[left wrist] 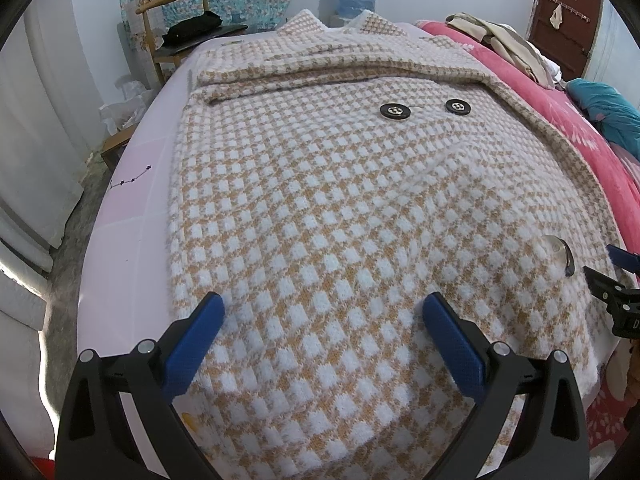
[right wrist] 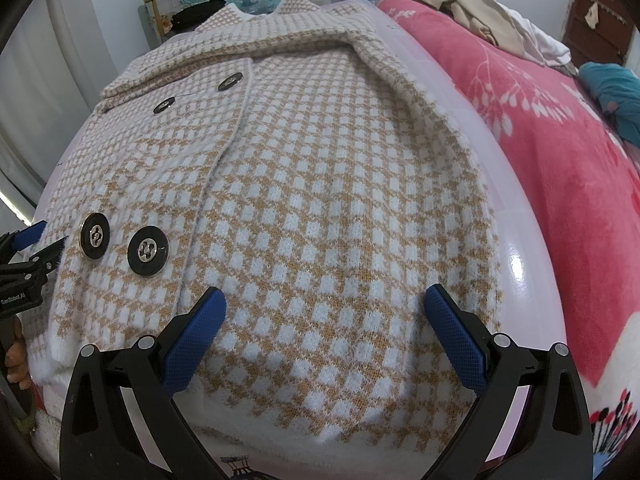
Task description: Fold large clothes
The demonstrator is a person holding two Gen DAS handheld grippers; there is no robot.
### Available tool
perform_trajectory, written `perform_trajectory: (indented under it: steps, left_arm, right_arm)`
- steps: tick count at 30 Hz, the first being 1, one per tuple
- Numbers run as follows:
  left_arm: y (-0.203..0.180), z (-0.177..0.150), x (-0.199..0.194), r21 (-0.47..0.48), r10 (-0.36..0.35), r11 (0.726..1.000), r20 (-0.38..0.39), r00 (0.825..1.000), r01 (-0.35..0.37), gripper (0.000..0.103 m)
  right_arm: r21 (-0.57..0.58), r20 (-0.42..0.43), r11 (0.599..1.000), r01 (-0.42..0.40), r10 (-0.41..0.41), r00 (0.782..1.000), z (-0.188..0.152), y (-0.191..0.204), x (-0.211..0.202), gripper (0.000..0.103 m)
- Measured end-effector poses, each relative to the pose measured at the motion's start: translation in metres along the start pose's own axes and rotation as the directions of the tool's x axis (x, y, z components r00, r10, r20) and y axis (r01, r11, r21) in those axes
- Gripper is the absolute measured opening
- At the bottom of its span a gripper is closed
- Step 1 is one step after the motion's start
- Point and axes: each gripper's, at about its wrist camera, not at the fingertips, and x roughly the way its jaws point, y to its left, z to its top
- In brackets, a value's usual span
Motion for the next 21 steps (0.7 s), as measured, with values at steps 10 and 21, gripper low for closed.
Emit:
perform_trajectory:
  steps: [10, 21]
  left_arm:
    - [-0.001, 0.002, 0.002, -0.008, 0.001, 1.000, -0.015, 1.000, -0.001, 0.098]
    - [0.003, 0.000, -0.010, -0.016, 0.003, 1.000, 0.002, 1.000, -0.003, 0.098]
  right_arm:
    - [0.000, 0.001, 1.000, -0.001, 0.001, 1.000, 0.000, 0.000, 0.000, 0.095]
    - [0.001, 0.000, 1.000, 0.000, 0.000, 1.000, 0.000, 0.001, 0.000, 0.095]
